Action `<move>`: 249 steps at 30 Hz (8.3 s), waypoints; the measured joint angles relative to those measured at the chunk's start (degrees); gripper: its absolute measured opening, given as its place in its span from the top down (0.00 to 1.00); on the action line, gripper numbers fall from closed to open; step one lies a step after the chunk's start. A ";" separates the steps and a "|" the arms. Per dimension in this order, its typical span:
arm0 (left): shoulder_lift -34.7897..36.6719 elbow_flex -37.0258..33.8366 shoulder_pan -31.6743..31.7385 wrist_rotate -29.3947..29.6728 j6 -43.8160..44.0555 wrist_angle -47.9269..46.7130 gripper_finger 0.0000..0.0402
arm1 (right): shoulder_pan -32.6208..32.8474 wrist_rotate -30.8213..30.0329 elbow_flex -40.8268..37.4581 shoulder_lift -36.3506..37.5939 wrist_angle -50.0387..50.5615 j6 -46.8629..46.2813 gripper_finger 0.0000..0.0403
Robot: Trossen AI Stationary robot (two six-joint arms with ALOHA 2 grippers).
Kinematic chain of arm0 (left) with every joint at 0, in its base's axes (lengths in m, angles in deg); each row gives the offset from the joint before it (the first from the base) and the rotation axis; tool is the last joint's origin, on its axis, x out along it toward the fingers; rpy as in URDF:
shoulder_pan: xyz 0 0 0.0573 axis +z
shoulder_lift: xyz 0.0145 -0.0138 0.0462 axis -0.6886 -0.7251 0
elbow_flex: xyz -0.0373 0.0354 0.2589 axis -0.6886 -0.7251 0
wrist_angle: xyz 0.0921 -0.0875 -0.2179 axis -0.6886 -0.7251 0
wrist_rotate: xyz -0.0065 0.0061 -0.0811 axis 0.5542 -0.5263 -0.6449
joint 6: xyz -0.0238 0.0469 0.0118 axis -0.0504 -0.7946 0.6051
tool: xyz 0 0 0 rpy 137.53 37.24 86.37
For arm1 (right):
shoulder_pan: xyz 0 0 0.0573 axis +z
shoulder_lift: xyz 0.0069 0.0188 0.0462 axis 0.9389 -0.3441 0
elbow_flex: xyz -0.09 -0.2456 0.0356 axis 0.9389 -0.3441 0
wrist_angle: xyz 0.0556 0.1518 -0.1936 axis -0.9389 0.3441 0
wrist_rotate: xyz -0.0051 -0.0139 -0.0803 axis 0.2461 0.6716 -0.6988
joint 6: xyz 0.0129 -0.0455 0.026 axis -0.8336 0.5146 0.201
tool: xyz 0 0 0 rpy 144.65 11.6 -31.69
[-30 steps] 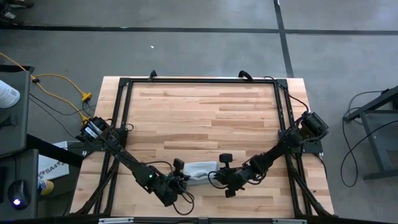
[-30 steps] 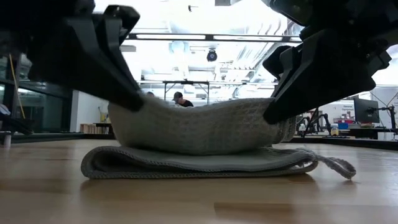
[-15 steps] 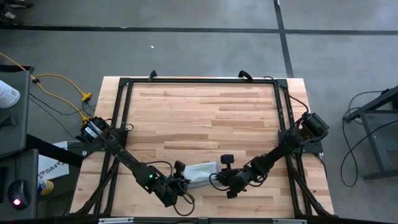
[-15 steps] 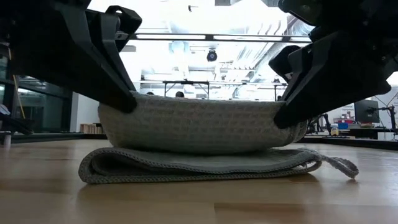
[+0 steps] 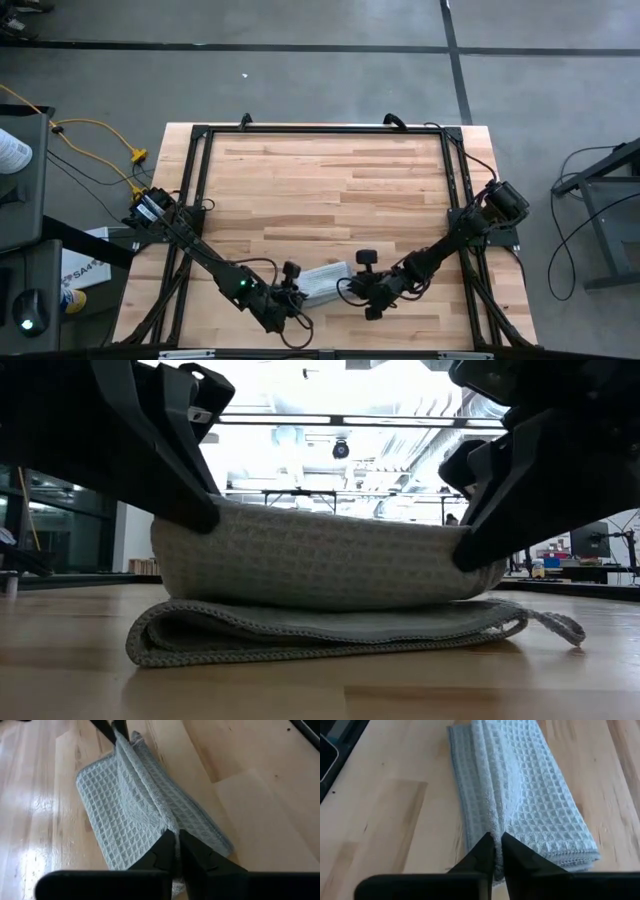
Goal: Fold microfiber towels
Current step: Fold the gray towel, then return to Home Position
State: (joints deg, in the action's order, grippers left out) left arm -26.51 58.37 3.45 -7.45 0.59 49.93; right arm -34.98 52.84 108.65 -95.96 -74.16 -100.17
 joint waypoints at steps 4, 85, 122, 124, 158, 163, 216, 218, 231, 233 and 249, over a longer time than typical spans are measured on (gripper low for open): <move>0.00 0.00 0.00 -0.92 -2.09 1.65 0.93 | 0.00 0.92 0.00 0.00 0.43 -2.11 0.92; -0.04 -0.09 4.87 -11.57 -1.44 9.23 0.52 | -1.46 8.40 -0.07 10.08 3.82 -3.59 0.60; -0.23 -3.74 4.83 -9.58 -8.67 21.54 0.52 | -2.01 8.96 -0.07 10.08 1.54 -3.38 0.60; 1.72 -3.69 4.83 -8.37 -9.94 21.38 0.52 | -2.07 8.16 -0.07 10.08 1.16 -2.23 0.60; 39.65 -15.66 4.81 7.84 5.63 -7.25 0.52 | -6.49 14.57 -0.07 31.40 -4.69 -1.43 0.60; 49.57 -24.33 4.83 7.56 5.55 -2.73 0.52 | -6.40 18.50 -0.48 38.76 -3.65 1.23 0.60; 67.58 -34.40 4.81 6.20 8.17 -6.74 0.52 | -6.38 29.77 -51.29 98.71 -46.27 -0.40 0.60; 67.58 -34.40 4.81 6.03 8.17 -6.76 0.52 | -6.38 29.87 -51.80 99.22 -46.23 -0.41 0.60; 67.58 -34.38 4.81 4.74 8.17 -6.75 0.52 | -6.38 30.62 -52.04 99.71 -30.92 1.30 0.60; 67.58 -34.38 4.81 4.73 8.17 -6.74 0.52 | -6.38 29.54 -52.04 99.69 -26.65 2.49 0.60; 67.58 -34.38 4.81 4.69 8.15 -6.76 0.52 | -6.40 27.04 -52.11 99.71 -11.72 4.68 0.60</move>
State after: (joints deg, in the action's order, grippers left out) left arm 41.07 23.99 8.26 -2.76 8.74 43.17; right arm -41.39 79.88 56.55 3.75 -85.89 -95.49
